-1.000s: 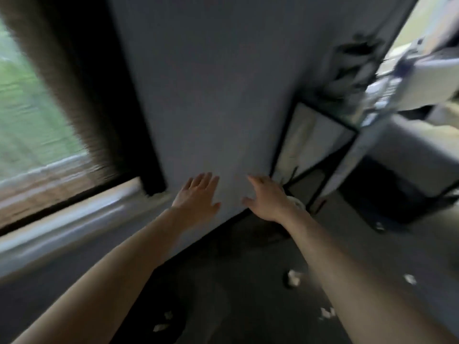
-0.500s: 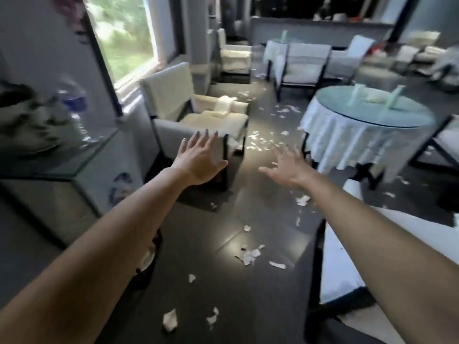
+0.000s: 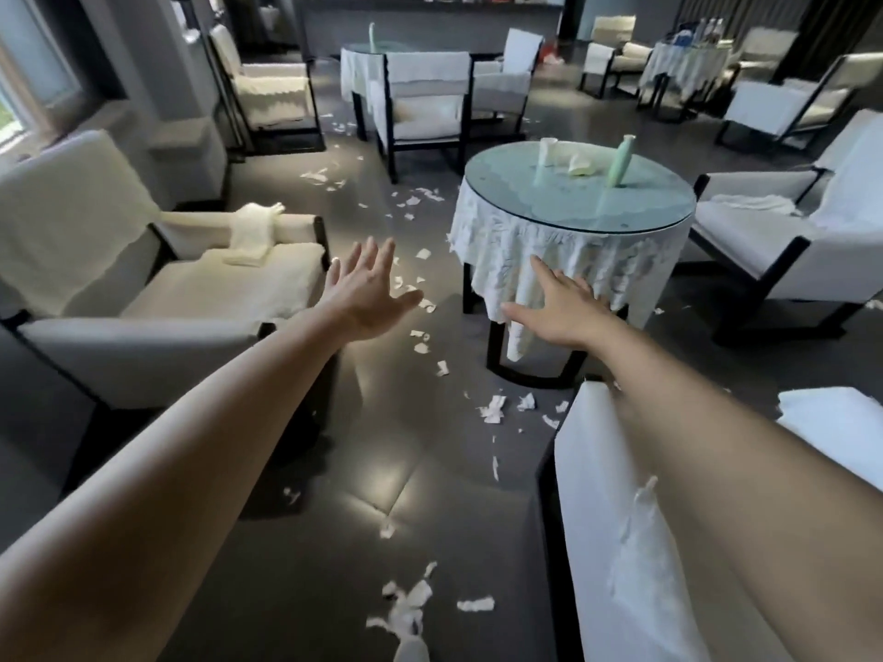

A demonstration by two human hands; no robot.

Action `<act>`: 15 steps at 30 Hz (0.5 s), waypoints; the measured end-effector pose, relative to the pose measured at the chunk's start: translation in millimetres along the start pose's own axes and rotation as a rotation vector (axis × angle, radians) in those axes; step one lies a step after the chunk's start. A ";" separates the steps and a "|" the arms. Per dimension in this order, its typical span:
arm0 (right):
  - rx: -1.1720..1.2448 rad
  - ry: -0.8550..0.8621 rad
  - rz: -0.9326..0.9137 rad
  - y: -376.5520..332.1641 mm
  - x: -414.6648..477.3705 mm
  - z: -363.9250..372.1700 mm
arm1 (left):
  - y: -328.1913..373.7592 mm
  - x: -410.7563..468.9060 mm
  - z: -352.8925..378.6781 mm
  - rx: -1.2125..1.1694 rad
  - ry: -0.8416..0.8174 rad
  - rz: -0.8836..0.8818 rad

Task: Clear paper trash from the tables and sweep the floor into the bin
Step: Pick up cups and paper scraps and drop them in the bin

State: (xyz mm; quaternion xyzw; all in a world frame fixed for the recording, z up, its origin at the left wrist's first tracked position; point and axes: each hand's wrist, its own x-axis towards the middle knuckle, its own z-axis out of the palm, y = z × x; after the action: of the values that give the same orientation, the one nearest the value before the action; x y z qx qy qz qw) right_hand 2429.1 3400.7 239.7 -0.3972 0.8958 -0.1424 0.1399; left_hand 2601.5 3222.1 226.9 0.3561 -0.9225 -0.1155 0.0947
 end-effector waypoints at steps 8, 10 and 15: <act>0.070 0.002 0.095 36.7 208.9 -36.7 | 22.6 243.0 34.3 -0.007 -0.041 0.095; 0.074 0.000 0.100 50.3 269.4 -44.7 | 30.7 305.3 49.8 0.003 -0.043 0.126; 0.068 -0.001 0.106 83.4 425.3 -78.0 | 53.1 463.1 82.4 -0.009 -0.038 0.137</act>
State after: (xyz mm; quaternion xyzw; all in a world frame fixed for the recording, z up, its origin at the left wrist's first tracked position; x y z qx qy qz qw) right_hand 2070.2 3146.1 222.4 -0.3441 0.9102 -0.1649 0.1613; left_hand 2209.2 2958.0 205.9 0.2894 -0.9458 -0.1197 0.0863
